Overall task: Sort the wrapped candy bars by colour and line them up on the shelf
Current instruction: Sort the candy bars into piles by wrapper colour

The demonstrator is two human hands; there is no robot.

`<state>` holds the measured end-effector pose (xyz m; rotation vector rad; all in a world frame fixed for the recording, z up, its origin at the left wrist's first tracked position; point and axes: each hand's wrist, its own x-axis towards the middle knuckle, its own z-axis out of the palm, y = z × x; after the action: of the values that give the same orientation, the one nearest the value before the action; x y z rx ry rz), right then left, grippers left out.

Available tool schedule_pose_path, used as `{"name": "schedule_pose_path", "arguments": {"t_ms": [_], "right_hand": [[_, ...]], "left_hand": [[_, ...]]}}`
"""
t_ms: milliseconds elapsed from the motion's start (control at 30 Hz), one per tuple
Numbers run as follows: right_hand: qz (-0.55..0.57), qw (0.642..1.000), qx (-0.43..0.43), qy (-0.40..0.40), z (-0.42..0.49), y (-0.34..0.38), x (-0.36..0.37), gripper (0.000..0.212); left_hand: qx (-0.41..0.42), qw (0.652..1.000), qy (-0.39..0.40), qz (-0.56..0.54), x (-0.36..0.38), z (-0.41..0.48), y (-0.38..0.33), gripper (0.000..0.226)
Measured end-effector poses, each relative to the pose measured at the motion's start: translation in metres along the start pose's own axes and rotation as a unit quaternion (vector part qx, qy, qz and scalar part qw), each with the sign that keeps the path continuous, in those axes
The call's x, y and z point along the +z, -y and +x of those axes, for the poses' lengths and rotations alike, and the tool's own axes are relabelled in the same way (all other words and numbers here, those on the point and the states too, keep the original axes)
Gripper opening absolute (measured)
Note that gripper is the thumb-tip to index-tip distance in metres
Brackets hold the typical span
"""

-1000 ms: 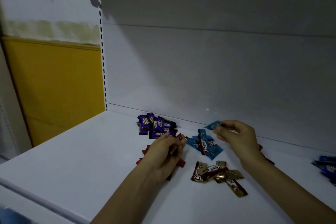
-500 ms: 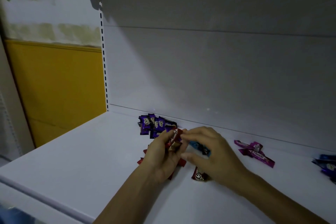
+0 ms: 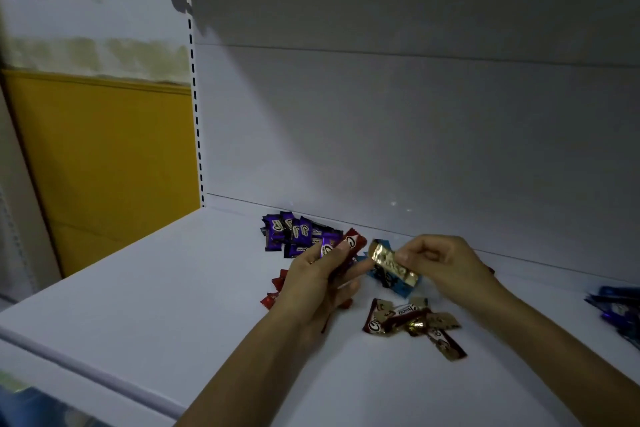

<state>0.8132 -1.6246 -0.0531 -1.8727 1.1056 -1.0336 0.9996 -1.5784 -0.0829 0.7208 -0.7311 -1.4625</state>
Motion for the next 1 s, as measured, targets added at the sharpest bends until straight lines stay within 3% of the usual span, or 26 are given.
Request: {"name": "schedule_pose_path", "arguments": {"t_ms": [67,167,233,300,400,567,667,867,1000], "right_hand": [[-0.063,0.992,0.059,0.090,-0.003,-0.006,-0.010,0.008],[-0.171,0.973,0.047,0.146,-0.007,-0.010,-0.012,0.004],[-0.182,0.978,0.018,0.105,-0.007,-0.008,-0.009,0.003],[-0.081,0.995,-0.003,0.059,-0.007,-0.001,-0.006,0.009],[0.036,0.997,-0.024,0.061,-0.009,0.011,-0.003,0.030],[0.018,0.998,-0.024,0.062,-0.009,0.007,0.003,0.004],[0.057,0.998,0.017,0.014,-0.004,0.002,0.000,0.006],[0.101,0.991,0.052,-0.066,-0.002,-0.008,0.001,0.007],[0.077,0.994,0.048,-0.058,0.000,-0.006,0.003,0.004]], "left_hand": [[0.011,0.999,0.014,0.028,0.001,-0.002,0.002,0.025],[0.031,0.998,0.017,0.059,0.000,-0.004,0.005,0.038],[0.041,0.996,0.022,0.082,-0.001,-0.005,0.006,0.044],[0.044,0.990,0.032,0.128,-0.001,-0.005,0.006,0.049],[0.049,0.977,0.034,0.204,0.001,-0.006,0.007,0.055],[0.042,0.979,0.040,0.194,0.002,-0.006,0.010,0.029],[0.026,0.989,0.025,0.143,0.001,-0.002,0.009,0.012],[0.041,0.991,-0.059,0.116,-0.001,-0.002,0.004,0.011],[0.080,0.976,-0.079,0.186,-0.010,-0.011,-0.011,0.014]]}}
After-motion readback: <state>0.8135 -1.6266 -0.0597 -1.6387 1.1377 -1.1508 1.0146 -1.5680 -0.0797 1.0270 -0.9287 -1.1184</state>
